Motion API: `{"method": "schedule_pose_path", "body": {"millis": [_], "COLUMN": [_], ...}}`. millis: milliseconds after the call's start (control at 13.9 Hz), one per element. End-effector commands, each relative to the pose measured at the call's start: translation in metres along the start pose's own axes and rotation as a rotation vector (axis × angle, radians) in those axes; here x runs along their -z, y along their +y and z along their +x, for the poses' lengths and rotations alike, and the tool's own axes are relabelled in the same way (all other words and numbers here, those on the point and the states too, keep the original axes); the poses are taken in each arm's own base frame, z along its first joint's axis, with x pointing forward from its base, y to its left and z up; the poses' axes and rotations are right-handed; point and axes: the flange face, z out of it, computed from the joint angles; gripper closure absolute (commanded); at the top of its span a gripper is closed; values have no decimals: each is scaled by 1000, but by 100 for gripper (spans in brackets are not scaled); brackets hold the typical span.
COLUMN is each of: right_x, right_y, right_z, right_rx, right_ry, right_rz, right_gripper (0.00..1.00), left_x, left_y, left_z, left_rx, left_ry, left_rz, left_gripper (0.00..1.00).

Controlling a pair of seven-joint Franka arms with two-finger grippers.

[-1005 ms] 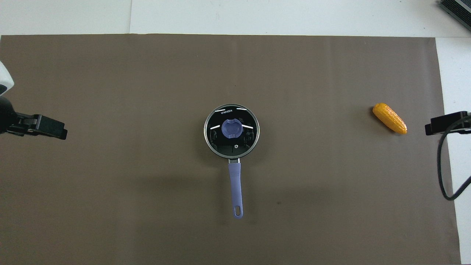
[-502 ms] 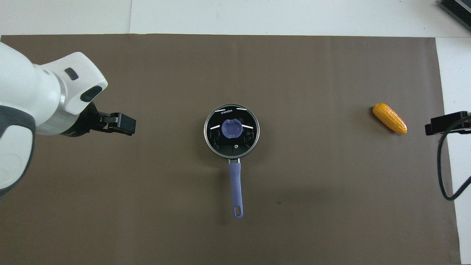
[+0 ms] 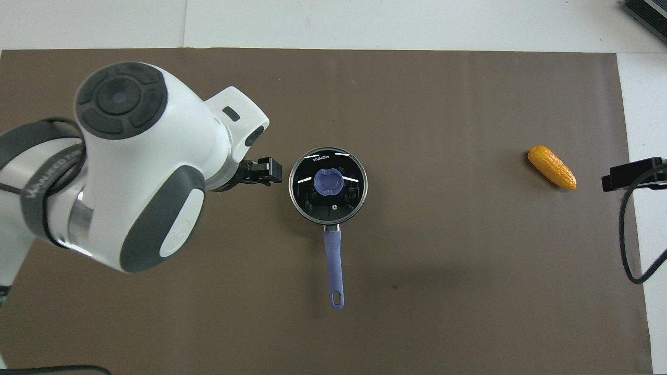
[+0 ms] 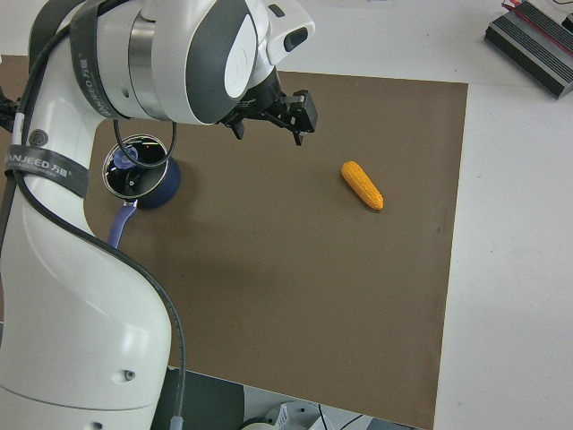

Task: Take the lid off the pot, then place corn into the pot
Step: 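Reach the left gripper over the pot to the glass lid knob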

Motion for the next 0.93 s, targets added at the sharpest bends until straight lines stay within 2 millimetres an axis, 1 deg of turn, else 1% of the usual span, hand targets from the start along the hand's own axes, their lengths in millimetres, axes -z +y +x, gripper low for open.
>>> {"method": "schedule_pose_path", "body": {"millis": [0,144,215,287,359,431,502,574,718,789,861], "right_x": [2,2,2,1,1,-4,-10,-21,-48,-67,-87], "right_y": [2,3,5,4,5,5,10,12,12,13,17], "right_z": [-6,-6,-7,-7,-6,-3,2,7,19,27,34], "right_rx": [21,23,22,29,29,30,25,24,26,26,20], "right_ry": [5,3,0,-2,5,13,42,59,64,57,45], "right_rz": [5,5,4,-4,-14,-16,-17,-18,-19,-20,-19], "right_gripper": [0,0,0,0,0,0,0,0,0,0,0], "left_x": [-34,-48,-51,-70,-71,-78,-82,-90,-94,-95,-103], "left_y": [52,65,76,94,107,113,118,128,129,131,132], "left_z": [12,19,17,15,15,19,19,16,16,17,19], "left_rx": [40,66,66,68,72,76,94,99,101,116,137], "left_ry": [11,29,46,43,59,60,61,63,63,72,77], "left_rz": [41,37,26,31,19,20,19,19,17,8,10], "left_gripper": [0,0,0,0,0,0,0,0,0,0,0]}}
